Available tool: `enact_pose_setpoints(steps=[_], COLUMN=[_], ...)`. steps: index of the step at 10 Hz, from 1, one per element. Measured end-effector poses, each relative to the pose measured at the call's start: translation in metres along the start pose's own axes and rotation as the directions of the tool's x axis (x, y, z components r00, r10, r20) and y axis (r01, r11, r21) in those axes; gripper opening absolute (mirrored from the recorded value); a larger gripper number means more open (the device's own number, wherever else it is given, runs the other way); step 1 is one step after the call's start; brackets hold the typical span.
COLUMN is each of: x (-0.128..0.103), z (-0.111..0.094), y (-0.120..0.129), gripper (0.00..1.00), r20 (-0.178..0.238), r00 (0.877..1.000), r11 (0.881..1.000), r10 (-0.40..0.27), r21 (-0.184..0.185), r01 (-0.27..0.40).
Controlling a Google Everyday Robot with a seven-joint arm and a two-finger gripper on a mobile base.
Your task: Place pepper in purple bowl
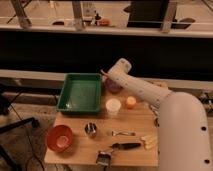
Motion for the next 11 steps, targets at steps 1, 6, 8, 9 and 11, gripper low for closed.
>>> enact_pose_setpoints(steps=[1, 6, 8, 9, 11], x=[0.0020, 0.0105, 0.0099, 0.0090, 0.0066], z=[-0.0005, -0.0017, -0.0012, -0.0010, -0.0023], y=[-0.0014, -0.0047, -0.0040, -0.0035, -0.0041], gripper=[0.66, 0.80, 0.80, 0.80, 0.80], r20=[-0.013, -0.046, -0.040, -0.037, -0.030], r00=[1.000, 0.999, 0.999, 0.999, 0.999], r11=[1.000, 1.000, 1.000, 1.000, 1.000], r10=[0.005, 0.023, 0.025, 0.024, 0.021], r21=[0.007, 0.019, 0.014, 0.012, 0.012], r01=[-0.004, -0.022, -0.025, -0.023, -0.021])
